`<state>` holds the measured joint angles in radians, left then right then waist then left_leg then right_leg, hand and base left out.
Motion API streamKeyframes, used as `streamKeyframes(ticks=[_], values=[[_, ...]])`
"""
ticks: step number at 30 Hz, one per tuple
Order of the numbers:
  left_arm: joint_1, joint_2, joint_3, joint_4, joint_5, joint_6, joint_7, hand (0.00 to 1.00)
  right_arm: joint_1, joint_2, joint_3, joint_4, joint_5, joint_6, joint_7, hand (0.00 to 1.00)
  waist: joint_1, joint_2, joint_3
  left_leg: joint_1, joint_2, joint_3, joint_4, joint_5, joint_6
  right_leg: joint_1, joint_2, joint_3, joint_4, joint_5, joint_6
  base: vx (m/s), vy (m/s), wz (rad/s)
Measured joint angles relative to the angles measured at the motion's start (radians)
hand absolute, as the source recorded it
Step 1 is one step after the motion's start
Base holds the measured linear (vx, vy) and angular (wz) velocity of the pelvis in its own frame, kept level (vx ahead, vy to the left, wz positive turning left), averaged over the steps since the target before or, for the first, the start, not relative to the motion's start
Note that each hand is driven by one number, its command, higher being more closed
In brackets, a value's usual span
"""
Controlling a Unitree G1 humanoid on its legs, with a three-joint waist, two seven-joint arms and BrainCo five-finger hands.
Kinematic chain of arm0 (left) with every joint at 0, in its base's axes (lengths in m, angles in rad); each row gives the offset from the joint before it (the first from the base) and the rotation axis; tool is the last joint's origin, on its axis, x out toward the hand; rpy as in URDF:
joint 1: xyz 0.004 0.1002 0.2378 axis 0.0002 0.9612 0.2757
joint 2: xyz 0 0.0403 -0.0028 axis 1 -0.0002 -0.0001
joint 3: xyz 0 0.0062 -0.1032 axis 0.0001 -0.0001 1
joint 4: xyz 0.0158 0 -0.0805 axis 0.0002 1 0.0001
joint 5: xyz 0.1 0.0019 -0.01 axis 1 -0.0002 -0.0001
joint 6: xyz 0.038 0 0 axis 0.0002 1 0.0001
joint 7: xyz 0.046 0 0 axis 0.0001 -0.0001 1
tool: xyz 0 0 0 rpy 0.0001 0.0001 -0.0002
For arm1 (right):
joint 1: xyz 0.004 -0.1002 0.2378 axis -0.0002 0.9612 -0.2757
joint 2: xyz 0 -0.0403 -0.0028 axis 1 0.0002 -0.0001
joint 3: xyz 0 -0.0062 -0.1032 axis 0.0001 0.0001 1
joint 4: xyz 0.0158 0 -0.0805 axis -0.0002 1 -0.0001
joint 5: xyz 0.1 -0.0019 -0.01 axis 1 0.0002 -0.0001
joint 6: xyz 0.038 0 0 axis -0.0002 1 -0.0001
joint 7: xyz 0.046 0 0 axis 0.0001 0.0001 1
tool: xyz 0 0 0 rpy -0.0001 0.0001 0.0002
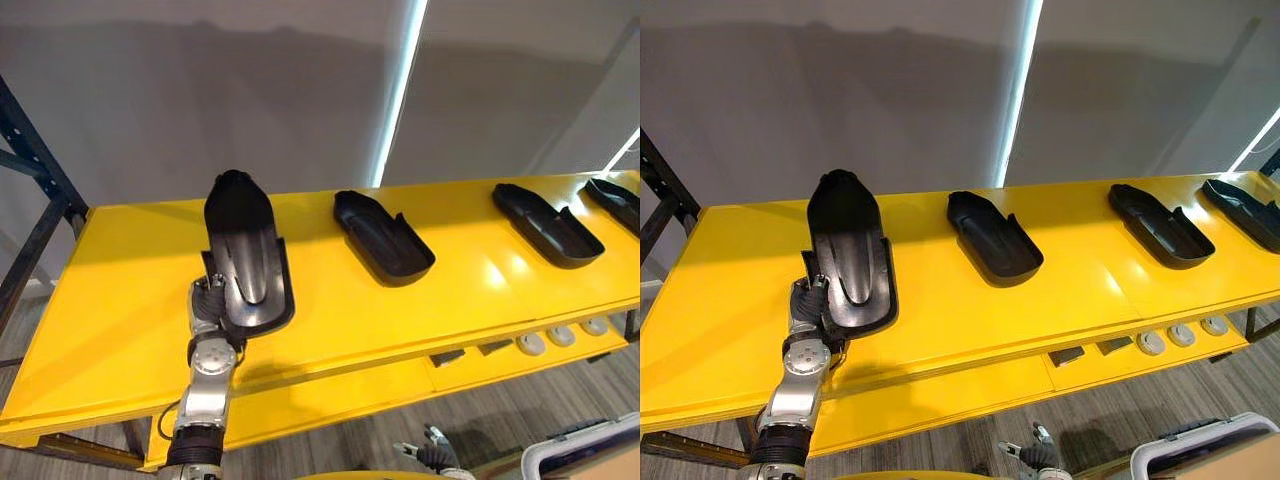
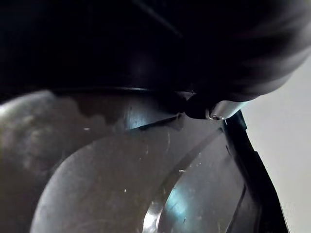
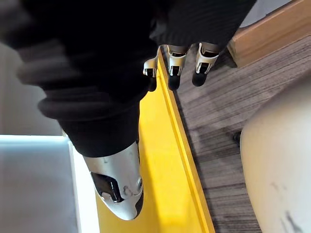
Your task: Walk over and take plastic housings, then place them on the shelf
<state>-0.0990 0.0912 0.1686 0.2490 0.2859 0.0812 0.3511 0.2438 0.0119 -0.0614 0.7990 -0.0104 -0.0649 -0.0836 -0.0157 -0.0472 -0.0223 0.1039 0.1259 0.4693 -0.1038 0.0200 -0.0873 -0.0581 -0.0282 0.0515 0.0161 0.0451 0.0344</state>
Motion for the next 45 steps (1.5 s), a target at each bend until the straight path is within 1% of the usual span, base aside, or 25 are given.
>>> streamKeyframes(ticks=[1,2,4,6,8,11,13,14,16,18,24,27,29,30,31,32,33,34,35,38,39,40,43,45], values=[[-0.001,-0.001,0.005,0.001,0.003,0.001,0.001,0.00,0.000,0.000,-0.002,-0.002,0.000,0.000,0.000,0.00,0.000,-0.005,0.000,0.000,-0.005,0.001,0.000,0.004,-0.002,0.000,-0.002,-0.005,-0.001,-0.007,0.003,-0.17,-0.051,-0.02],[-0.001,-0.003,0.015,0.001,0.003,0.002,0.002,0.00,0.001,0.001,-0.002,-0.007,0.000,-0.001,0.000,0.00,-0.001,-0.002,0.002,0.001,-0.005,0.000,0.000,0.008,-0.001,-0.001,-0.002,-0.008,0.003,-0.011,-0.002,-0.15,-0.047,0.05],[-0.002,-0.021,0.023,0.001,0.004,0.003,0.004,0.00,0.001,-0.004,-0.002,-0.007,0.000,-0.001,0.000,0.00,-0.001,0.011,0.002,0.010,-0.003,-0.003,0.000,0.010,-0.003,0.003,-0.001,-0.015,0.003,-0.017,0.003,-0.15,-0.047,0.08],[-0.002,-0.041,0.037,0.001,0.004,0.009,0.014,0.00,0.004,-0.006,-0.002,-0.007,0.000,0.000,0.000,0.00,0.002,0.012,0.001,0.011,-0.004,-0.002,0.000,0.010,-0.003,0.007,-0.002,-0.016,-0.004,-0.017,0.004,-0.08,-0.013,-0.01],[-0.001,-0.045,0.042,0.001,0.004,0.013,0.027,0.00,0.005,-0.004,-0.001,-0.007,0.000,0.000,0.000,0.00,0.004,0.009,0.000,0.004,-0.006,-0.002,0.000,0.010,-0.003,0.011,-0.004,-0.014,-0.016,-0.018,0.004,-0.05,0.000,0.00],[-0.001,-0.053,0.041,-0.004,0.003,0.019,0.047,0.00,0.008,-0.004,-0.001,-0.004,0.000,0.001,0.000,0.00,0.003,-0.004,-0.009,-0.021,-0.006,-0.011,0.000,0.008,-0.001,0.001,-0.009,0.002,-0.022,-0.013,0.014,-0.02,0.004,0.02],[0.001,-0.053,0.043,-0.006,0.003,0.020,0.055,0.00,0.008,0.001,0.000,-0.001,0.000,0.001,0.000,0.00,0.002,-0.011,-0.013,-0.021,-0.010,-0.012,0.000,0.010,-0.003,-0.001,-0.012,0.007,-0.022,-0.008,0.024,0.02,0.012,0.01],[0.001,-0.056,0.043,-0.014,0.003,0.020,0.065,0.00,0.010,0.003,0.000,0.001,0.000,0.001,0.000,0.00,0.002,-0.012,-0.014,-0.021,-0.012,-0.013,0.000,0.010,-0.003,0.000,-0.014,0.010,-0.021,0.001,0.038,0.03,0.015,0.05],[0.001,-0.067,0.043,-0.072,0.003,0.020,0.073,0.00,0.011,0.004,0.000,0.004,0.000,0.002,0.000,0.00,0.002,-0.016,-0.017,-0.021,-0.016,-0.023,0.000,0.010,-0.003,0.001,-0.017,0.008,-0.020,0.007,0.046,0.07,0.018,0.10],[0.001,-0.070,0.042,-0.119,0.004,0.018,0.088,0.00,0.009,0.005,0.000,0.007,0.000,0.002,0.000,0.00,0.002,-0.023,-0.021,-0.021,-0.019,-0.026,0.000,0.010,-0.001,0.001,-0.019,0.007,-0.020,0.013,0.039,0.07,0.020,0.04],[0.002,-0.083,0.040,-0.220,0.051,0.014,0.112,0.00,0.008,0.004,0.000,0.007,0.001,-0.002,0.000,0.00,0.002,-0.020,-0.021,-0.021,-0.018,-0.037,0.000,0.004,0.005,0.005,-0.020,0.009,-0.016,0.015,0.039,0.03,0.010,0.03],[0.019,-0.089,0.029,-0.293,0.081,-0.013,0.121,0.00,0.009,0.004,0.000,0.007,0.001,-0.007,0.000,0.00,0.002,-0.009,-0.014,-0.020,-0.004,-0.048,0.000,-0.006,0.007,0.005,-0.007,0.011,0.001,0.015,0.039,-0.01,-0.004,0.10],[0.051,-0.089,0.008,-0.356,0.083,-0.031,0.135,0.00,0.009,0.005,0.001,0.007,0.003,-0.008,-0.001,0.00,0.002,-0.009,-0.013,-0.020,0.007,-0.056,0.000,-0.007,0.006,0.010,0.002,0.012,0.006,0.015,0.039,-0.02,-0.018,0.08],[0.083,-0.089,-0.017,-0.402,0.095,-0.050,0.136,0.00,0.010,0.003,0.002,0.010,0.003,-0.008,-0.001,0.00,0.005,-0.008,-0.013,-0.019,0.014,-0.058,0.000,-0.007,0.005,0.010,0.010,0.017,0.011,0.015,0.038,0.00,0.000,0.00],[0.104,-0.089,-0.032,-0.430,0.105,-0.057,0.136,0.00,0.010,0.003,0.002,0.010,0.004,-0.009,-0.001,0.00,0.005,-0.007,-0.013,-0.019,0.016,-0.061,0.000,-0.007,0.005,0.010,0.013,0.020,0.011,0.015,0.038,0.00,0.000,0.00],[0.145,-0.089,-0.062,-0.475,0.122,-0.073,0.135,0.00,0.010,0.002,0.003,0.010,0.004,-0.010,-0.001,0.00,0.007,-0.005,-0.011,-0.020,0.021,-0.064,0.000,-0.007,0.004,0.010,0.018,0.024,0.011,0.015,0.038,0.00,0.000,0.00],[0.188,-0.089,-0.099,-0.516,0.129,-0.094,0.131,0.00,0.011,0.002,0.003,0.011,0.005,-0.014,-0.001,0.00,0.009,-0.004,-0.010,-0.020,0.025,-0.064,0.000,-0.003,-0.003,0.010,0.022,0.028,0.012,0.008,0.030,-0.01,-0.035,-0.02],[0.210,-0.090,-0.122,-0.538,0.132,-0.105,0.130,1.00,0.012,0.002,0.004,0.011,0.005,-0.015,-0.002,0.00,0.010,-0.005,-0.010,-0.020,0.025,-0.064,0.000,0.000,-0.007,0.010,0.023,0.028,0.012,-0.001,0.018,-0.01,-0.057,-0.01],[0.238,-0.092,-0.144,-0.559,0.140,-0.126,0.126,1.00,0.012,0.002,0.005,0.011,0.005,-0.017,-0.003,0.00,0.016,-0.006,-0.008,-0.020,0.026,-0.064,0.000,0.003,-0.011,0.010,0.024,0.026,0.012,-0.016,0.009,-0.01,-0.039,0.02],[0.289,-0.102,-0.200,-0.583,0.141,-0.159,0.103,1.00,0.013,0.001,0.009,0.012,0.013,-0.026,-0.005,0.00,0.027,-0.008,-0.006,-0.018,0.031,-0.069,0.000,0.008,-0.018,0.015,0.028,0.007,0.009,-0.029,0.014,0.00,-0.048,0.13],[0.327,-0.102,-0.234,-0.600,0.141,-0.179,0.081,1.00,0.013,-0.003,0.011,0.012,0.014,-0.028,-0.006,0.00,0.029,-0.005,-0.001,-0.014,0.031,-0.080,0.001,0.009,-0.020,0.020,0.027,-0.004,0.000,-0.029,0.015,0.00,-0.028,0.21],[0.351,-0.102,-0.250,-0.604,0.140,-0.193,0.068,1.00,0.013,-0.005,0.012,0.013,0.014,-0.029,-0.006,0.00,0.031,-0.007,0.002,-0.013,0.031,-0.082,0.001,0.010,-0.021,0.021,0.026,-0.008,-0.003,-0.029,0.015,0.00,-0.017,0.19],[0.416,-0.107,-0.259,-0.603,0.133,-0.217,0.036,1.00,0.010,-0.008,0.028,0.021,0.018,-0.029,-0.008,0.00,0.033,-0.009,0.003,-0.012,0.032,-0.083,0.001,0.010,-0.021,0.037,0.021,-0.021,-0.012,-0.029,0.017,0.03,0.001,0.09],[0.440,-0.103,-0.260,-0.598,0.113,-0.220,0.015,1.00,0.010,-0.006,0.028,0.025,0.019,-0.028,-0.009,0.00,0.035,-0.015,0.008,-0.012,0.030,-0.084,0.006,0.009,-0.021,0.041,0.018,-0.023,-0.015,-0.029,0.019,0.07,0.015,0.06]])
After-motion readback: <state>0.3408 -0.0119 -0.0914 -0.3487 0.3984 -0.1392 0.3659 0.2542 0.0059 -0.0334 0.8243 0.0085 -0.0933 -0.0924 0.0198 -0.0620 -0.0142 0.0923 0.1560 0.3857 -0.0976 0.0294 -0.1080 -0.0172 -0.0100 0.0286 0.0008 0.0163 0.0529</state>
